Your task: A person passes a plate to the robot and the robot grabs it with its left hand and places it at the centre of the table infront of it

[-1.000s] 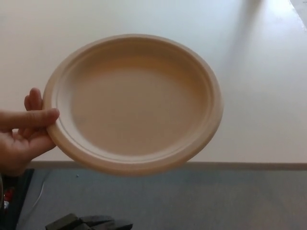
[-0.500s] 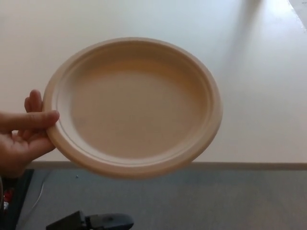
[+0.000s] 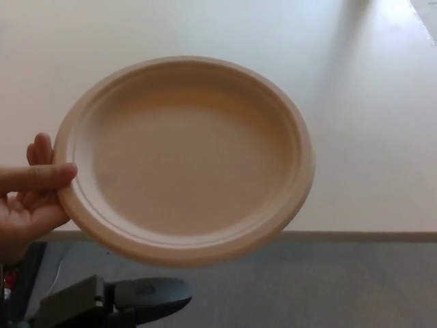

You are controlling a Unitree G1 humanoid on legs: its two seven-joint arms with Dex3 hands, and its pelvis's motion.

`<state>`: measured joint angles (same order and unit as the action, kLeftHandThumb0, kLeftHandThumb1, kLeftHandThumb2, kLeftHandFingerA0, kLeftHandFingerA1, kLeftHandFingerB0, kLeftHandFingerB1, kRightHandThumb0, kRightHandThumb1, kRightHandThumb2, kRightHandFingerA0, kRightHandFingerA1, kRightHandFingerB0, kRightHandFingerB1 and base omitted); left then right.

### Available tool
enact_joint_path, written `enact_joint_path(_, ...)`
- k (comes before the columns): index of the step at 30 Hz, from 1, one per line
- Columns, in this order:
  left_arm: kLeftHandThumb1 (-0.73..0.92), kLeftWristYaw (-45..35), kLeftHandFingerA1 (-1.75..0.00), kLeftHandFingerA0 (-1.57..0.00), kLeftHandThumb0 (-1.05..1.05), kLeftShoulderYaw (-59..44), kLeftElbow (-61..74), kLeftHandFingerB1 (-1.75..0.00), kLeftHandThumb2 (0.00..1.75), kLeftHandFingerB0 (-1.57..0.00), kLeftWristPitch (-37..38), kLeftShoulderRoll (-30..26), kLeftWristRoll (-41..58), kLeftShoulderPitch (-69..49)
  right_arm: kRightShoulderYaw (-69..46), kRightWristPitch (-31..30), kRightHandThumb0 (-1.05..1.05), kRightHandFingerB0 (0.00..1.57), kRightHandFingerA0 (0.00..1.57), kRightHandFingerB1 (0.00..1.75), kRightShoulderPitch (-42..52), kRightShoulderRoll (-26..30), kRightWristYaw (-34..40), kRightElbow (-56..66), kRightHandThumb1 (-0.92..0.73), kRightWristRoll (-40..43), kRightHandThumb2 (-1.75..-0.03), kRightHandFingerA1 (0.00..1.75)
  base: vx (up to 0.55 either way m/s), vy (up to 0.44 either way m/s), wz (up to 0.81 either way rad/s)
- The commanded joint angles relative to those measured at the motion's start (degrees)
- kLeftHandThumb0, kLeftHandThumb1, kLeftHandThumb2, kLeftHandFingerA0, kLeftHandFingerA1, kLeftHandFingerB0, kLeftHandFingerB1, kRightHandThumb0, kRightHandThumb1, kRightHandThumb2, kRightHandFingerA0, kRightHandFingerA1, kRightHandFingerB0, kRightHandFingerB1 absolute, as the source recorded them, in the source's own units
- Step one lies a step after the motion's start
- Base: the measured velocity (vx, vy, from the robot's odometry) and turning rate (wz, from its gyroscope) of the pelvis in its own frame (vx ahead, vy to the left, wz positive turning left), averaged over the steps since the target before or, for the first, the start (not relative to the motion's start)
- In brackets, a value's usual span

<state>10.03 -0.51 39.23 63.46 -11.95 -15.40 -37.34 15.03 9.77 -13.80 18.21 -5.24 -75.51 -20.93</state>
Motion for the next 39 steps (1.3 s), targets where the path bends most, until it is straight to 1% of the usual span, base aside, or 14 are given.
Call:
enact_joint_path(1,0.48,-0.79,-0.39,-0.58,-0.54,-2.82,3.61,-0.39,0.55,-0.60,-1.40,1.78,2.89,6.31,-0.09,-0.68,-0.67,0.25,0.28,0.38,-0.58,0.49,0.45,-0.20,-0.76,-0.44,-0.62,0.51,0.00,0.000,0.00)
enact_joint_path(7,0.49,-2.17,-0.38,-0.49,-0.56,-9.03,2.68,-0.34,0.56,-0.45,-4.58,5.84,-2.75,13.24,-0.11,-0.92,-0.68,0.24,0.31,0.39,-1.30,0.46,0.22,-0.24,-0.75,-0.43,-0.62,0.53,0.00,0.000,0.00)
enact_joint_path(8,0.44,-3.27,-0.49,-0.43,-0.69,-9.61,2.79,-0.42,0.79,-0.35,-6.47,5.38,-3.13,12.56,-0.25,-0.77,-0.67,0.24,0.27,0.39,-1.28,0.49,0.04,-0.21,-0.75,-0.26,-0.62,0.53,0.00,0.000,0.00)
enact_joint_path(11,0.44,-5.86,-0.44,-0.36,-0.71,-9.53,2.96,-0.46,0.79,-0.44,-10.29,4.58,-2.87,11.98,-0.53,-0.71,-0.68,0.25,0.25,0.40,-1.45,0.72,-0.09,-0.12,-0.75,-0.05,-0.62,0.53,0.00,0.000,0.00)
enact_joint_path(12,0.52,-6.80,-0.33,-0.34,-0.63,-9.63,2.35,-0.34,0.56,-0.37,-11.61,4.06,-3.24,11.51,-0.54,-0.69,-0.69,0.25,0.24,0.40,-1.44,0.72,-0.02,-0.13,-0.75,-0.08,-0.62,0.54,0.00,0.000,0.00)
enact_joint_path(22,0.56,-11.32,-0.28,-0.19,-0.70,-12.18,-1.92,-0.31,0.58,-0.15,-20.60,4.35,-16.61,16.32,-0.58,-0.19,-0.69,0.23,0.22,0.39,-1.73,0.88,-0.12,0.01,-0.77,-0.15,-0.61,0.53,0.00,0.000,0.00)
enact_joint_path(24,0.29,-11.83,-0.49,0.00,-0.36,-12.36,-1.74,-0.49,0.90,-0.02,-22.22,4.65,-18.87,16.98,-0.60,-0.41,-0.68,0.23,0.23,0.39,-1.80,0.82,-0.16,-0.01,-0.76,-0.13,-0.61,0.53,0.00,0.000,0.00)
enact_joint_path(25,0.27,-12.81,-0.49,0.00,-0.37,-12.16,-2.33,-0.50,0.89,-0.01,-23.95,4.35,-21.19,18.26,-0.69,-0.34,-0.69,0.18,0.19,0.51,-1.73,0.78,0.10,0.03,-0.56,-0.06,-0.98,0.57,0.00,0.000,0.00)
enact_joint_path(26,0.25,-12.81,-0.48,0.00,-0.38,-12.16,-2.85,-0.49,0.88,0.00,-24.51,4.29,-22.47,19.03,-0.61,-0.53,-0.69,0.23,0.21,0.37,-1.93,0.76,0.18,0.04,-0.77,-0.15,-0.61,0.50,0.00,0.000,0.00)
enact_joint_path(29,0.22,-12.44,-0.49,0.00,-0.38,-12.10,-4.11,-0.49,0.88,0.00,-25.92,4.48,-26.34,20.47,-0.32,-0.99,-0.69,0.24,0.22,0.37,-2.32,0.71,0.40,0.04,-0.77,-0.47,-0.61,0.50,0.00,0.000,0.00)
enact_joint_path(30,0.56,-12.35,-0.31,-0.18,-0.79,-11.97,-4.51,-0.31,0.58,-0.14,-26.65,4.62,-27.94,20.81,-0.22,-1.11,-0.71,0.24,0.26,0.38,-2.37,0.69,0.46,0.01,-0.76,-0.58,-0.61,0.51,0.00,0.000,0.00)
enact_joint_path(31,0.56,-12.35,-0.31,-0.18,-0.79,-11.90,-4.62,-0.31,0.58,-0.14,-26.93,4.66,-28.41,20.91,-0.20,-1.15,-0.71,0.24,0.26,0.38,-2.38,0.68,0.46,-0.01,-0.76,-0.60,-0.61,0.51,0.00,0.000,0.00)
enact_joint_path(32,0.22,-12.15,-0.49,0.00,-0.38,-11.89,-5.06,-0.49,0.88,0.00,-27.26,4.54,-29.66,21.30,-0.16,-1.12,-0.71,0.24,0.33,0.39,-2.40,0.66,0.49,-0.07,-0.77,-0.64,-0.63,0.54,0.00,0.000,0.00)
enact_joint_path(39,0.23,-11.00,-0.48,0.00,-0.38,-11.50,-6.18,-0.49,0.87,0.00,-29.59,4.14,-34.35,24.37,-0.21,-0.91,-0.70,0.25,0.26,0.39,-2.71,0.79,0.14,-0.15,-0.75,-0.50,-0.62,0.52,0.00,0.000,0.00)
